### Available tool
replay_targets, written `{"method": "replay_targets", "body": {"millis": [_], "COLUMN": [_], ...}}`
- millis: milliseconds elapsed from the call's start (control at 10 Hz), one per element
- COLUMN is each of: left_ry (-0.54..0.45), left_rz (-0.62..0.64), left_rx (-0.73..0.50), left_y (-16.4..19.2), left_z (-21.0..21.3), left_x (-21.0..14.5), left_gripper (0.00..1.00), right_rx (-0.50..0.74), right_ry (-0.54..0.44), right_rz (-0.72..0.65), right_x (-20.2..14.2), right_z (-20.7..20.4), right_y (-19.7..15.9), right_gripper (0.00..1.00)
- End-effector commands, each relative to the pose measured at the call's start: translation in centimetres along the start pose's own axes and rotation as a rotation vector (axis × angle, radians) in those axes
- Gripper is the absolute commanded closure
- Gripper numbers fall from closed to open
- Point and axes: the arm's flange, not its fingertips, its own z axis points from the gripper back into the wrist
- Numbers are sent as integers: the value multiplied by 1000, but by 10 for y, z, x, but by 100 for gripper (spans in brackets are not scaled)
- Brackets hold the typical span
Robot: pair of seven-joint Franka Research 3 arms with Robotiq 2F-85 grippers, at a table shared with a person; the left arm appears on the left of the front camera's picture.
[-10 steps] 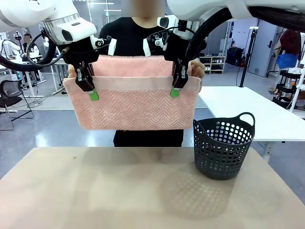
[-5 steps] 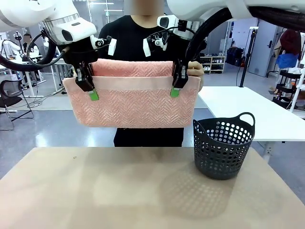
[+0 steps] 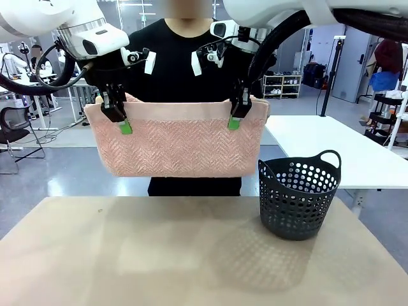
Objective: Fold the towel.
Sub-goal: Release the end of the 100 cm Hotel Towel you were holding.
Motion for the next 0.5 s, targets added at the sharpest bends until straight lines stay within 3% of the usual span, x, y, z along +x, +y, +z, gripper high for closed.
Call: {"method": "replay_targets", "body": {"millis": [0,400], "left_ry": [5,5], "left_rz": [-1,-1], "left_rx": [4,4], "left_y": [0,0], "left_z": [1,1], "left_x": [-1,-1], "left_gripper": [97,97], "right_rx": [-1,-1], "right_ry": [0,0], "right_rz": [-1,-1], "right_x": [0,0], "right_z": [0,0], "right_y": [0,0], "right_gripper": [100,100]}}
